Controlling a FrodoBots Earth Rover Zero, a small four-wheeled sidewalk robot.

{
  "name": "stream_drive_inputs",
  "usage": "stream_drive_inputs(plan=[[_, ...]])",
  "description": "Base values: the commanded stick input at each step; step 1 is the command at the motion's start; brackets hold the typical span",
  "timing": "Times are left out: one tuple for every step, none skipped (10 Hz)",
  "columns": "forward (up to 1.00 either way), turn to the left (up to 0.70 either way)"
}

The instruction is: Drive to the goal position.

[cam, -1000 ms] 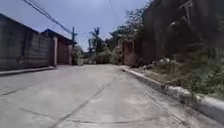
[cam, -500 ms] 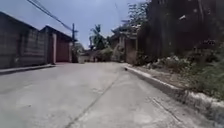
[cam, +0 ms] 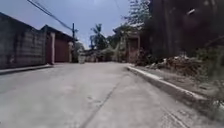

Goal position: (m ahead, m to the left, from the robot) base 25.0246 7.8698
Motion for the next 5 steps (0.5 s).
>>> stream_drive_inputs(plan=[[1.0, 0.03], [1.0, 0.03], [1.0, 0.03], [1.0, 0.03], [1.0, 0.03]])
